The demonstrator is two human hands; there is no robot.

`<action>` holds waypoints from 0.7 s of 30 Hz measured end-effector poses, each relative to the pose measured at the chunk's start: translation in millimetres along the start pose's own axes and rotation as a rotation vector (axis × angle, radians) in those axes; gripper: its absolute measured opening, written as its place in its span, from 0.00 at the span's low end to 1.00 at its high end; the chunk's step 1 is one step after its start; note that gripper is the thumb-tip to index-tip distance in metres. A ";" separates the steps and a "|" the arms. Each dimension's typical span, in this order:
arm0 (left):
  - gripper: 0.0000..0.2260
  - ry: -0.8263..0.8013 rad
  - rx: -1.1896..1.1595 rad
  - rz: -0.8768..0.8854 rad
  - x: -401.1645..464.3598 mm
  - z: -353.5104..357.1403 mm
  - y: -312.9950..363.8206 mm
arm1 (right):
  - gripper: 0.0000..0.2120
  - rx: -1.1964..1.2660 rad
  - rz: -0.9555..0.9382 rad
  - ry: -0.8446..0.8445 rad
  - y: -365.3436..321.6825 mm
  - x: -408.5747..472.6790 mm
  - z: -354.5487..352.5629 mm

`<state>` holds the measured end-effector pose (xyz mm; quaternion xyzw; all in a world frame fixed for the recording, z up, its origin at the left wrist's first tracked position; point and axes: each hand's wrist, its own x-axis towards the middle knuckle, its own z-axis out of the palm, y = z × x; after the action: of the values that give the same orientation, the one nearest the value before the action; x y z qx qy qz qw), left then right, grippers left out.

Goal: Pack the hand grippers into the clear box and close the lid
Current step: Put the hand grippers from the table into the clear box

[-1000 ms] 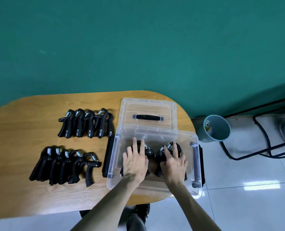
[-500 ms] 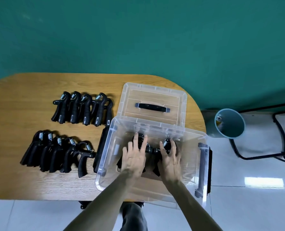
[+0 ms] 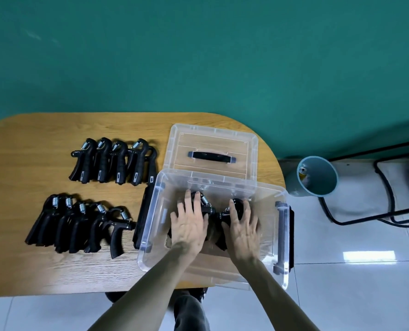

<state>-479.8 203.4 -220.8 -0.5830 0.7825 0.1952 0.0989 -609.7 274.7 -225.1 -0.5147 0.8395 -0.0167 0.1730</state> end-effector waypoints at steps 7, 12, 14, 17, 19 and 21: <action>0.28 0.063 0.097 0.181 -27.5 -51.6 -17.1 | 0.27 -0.083 -0.047 0.103 -35.1 -21.8 -47.6; 0.26 0.132 0.111 0.297 -36.5 -106.8 -49.4 | 0.25 -0.094 -0.066 0.126 -83.1 -26.4 -88.1; 0.26 0.140 0.098 0.285 -38.3 -126.6 -68.6 | 0.25 -0.101 -0.085 0.140 -103.7 -27.5 -97.5; 0.25 0.147 0.074 0.256 -41.0 -152.7 -107.2 | 0.25 -0.120 -0.116 0.160 -145.0 -31.6 -109.5; 0.24 0.147 0.040 0.236 -42.4 -165.5 -131.0 | 0.24 -0.148 -0.146 0.164 -170.9 -33.3 -112.2; 0.24 0.147 0.016 0.207 -44.4 -175.8 -160.0 | 0.23 -0.164 -0.182 0.163 -201.4 -34.7 -111.5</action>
<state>-301.5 129.1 -75.3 -0.5109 0.8452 0.1548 0.0250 -456.9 193.6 -69.3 -0.5982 0.7991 -0.0057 0.0593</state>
